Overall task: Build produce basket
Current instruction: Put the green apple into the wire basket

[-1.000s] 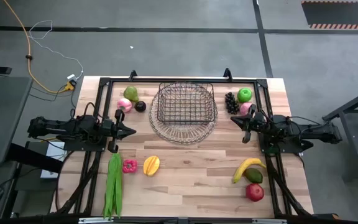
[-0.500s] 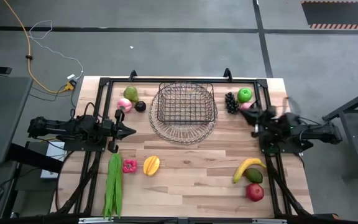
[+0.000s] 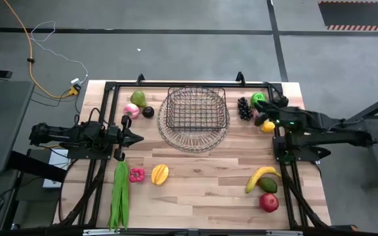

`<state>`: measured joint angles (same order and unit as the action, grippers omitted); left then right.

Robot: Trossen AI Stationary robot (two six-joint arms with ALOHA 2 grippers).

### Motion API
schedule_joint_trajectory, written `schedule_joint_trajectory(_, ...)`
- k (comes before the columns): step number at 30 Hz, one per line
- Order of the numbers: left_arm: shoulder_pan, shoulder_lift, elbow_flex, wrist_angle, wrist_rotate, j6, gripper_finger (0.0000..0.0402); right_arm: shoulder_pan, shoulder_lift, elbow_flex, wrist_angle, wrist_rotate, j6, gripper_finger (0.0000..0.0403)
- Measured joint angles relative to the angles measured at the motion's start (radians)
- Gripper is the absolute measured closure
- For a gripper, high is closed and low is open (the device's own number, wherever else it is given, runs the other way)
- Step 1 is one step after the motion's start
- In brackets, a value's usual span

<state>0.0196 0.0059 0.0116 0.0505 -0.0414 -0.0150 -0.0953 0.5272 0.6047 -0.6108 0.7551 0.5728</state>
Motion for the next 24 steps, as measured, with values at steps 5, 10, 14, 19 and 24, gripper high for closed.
schedule_joint_trajectory(5,0.000,0.000,0.000,0.000,0.000,0.000,0.0401,-0.170,0.200,0.102,-0.200,0.014,0.185,0.0223)
schedule_joint_trajectory(10,0.000,0.000,0.000,0.000,0.000,0.000,0.0401,-0.428,0.366,0.161,-0.261,-0.158,0.170,0.0208)
schedule_joint_trajectory(14,0.000,0.000,0.000,0.000,0.000,0.000,0.0401,-0.594,0.483,0.189,-0.249,-0.217,0.125,0.0218)
schedule_joint_trajectory(19,0.000,0.000,0.000,0.000,0.000,0.000,0.0401,-0.707,0.605,0.194,-0.225,-0.275,0.088,0.0239)
schedule_joint_trajectory(24,0.000,0.000,0.000,0.000,0.000,0.000,0.0401,-0.737,0.693,0.194,-0.143,-0.318,0.073,0.0262)
